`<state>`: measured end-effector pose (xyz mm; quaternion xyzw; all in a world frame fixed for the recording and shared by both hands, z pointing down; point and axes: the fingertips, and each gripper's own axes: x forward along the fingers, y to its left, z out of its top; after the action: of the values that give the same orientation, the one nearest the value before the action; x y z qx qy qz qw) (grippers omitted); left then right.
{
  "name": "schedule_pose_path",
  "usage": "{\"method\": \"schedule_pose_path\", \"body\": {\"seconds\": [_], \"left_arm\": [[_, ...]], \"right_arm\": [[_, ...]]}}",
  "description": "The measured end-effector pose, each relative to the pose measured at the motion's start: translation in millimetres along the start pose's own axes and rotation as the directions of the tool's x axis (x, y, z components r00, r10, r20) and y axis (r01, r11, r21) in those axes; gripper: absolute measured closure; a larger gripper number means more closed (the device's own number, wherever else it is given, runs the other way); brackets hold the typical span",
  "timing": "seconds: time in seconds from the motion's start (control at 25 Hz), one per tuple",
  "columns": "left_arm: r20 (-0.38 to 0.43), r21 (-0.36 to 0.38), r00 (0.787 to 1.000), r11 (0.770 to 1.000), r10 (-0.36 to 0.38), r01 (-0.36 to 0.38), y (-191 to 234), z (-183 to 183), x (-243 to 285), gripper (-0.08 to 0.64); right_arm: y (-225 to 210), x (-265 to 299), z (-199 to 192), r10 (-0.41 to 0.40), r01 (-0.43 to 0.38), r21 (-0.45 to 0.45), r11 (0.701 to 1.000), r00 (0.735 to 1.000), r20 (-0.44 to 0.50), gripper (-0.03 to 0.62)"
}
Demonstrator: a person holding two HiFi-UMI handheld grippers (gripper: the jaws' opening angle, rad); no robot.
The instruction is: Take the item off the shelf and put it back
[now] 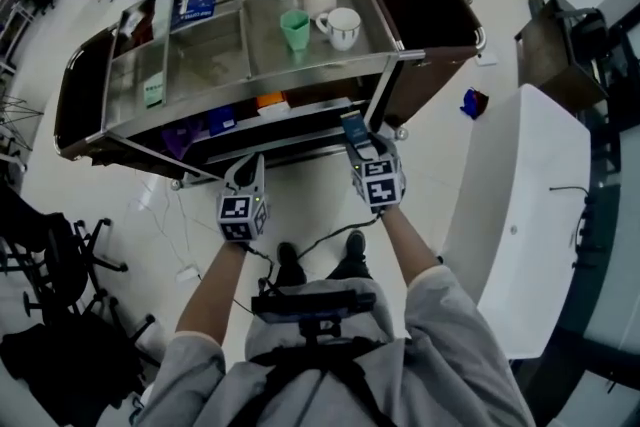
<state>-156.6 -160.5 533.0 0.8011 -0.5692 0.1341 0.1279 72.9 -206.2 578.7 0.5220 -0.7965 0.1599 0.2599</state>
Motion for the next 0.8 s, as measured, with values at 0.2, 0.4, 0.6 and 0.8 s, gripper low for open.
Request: {"method": "schedule_pose_path", "body": {"seconds": [0.2, 0.4, 0.6, 0.8], "left_arm": [[0.008, -0.024, 0.999, 0.999, 0.039, -0.038, 19, 1, -35, 0.552], [0.043, -0.05, 0.996, 0.996, 0.076, -0.074, 35, 1, -61, 0.552], [0.038, -0.063, 0.993, 0.992, 0.114, -0.111, 43, -6, -82, 0.552], [0.021, -0.079, 0.992, 0.989, 0.124, -0.122, 45, -17, -91, 0.552]], "right_arm": [[2, -43, 11, -0.004, 0.004, -0.011, 1.0, 1.0, 0.029, 0.356], [7, -69, 2, -0.001, 0.002, -0.025, 1.0, 1.0, 0.031, 0.356], [10, -84, -17, 0.012, -0.012, 0.01, 1.0, 1.0, 0.018, 0.356], [11, -93, -25, 0.01, -0.011, 0.029, 1.0, 1.0, 0.019, 0.356]]}}
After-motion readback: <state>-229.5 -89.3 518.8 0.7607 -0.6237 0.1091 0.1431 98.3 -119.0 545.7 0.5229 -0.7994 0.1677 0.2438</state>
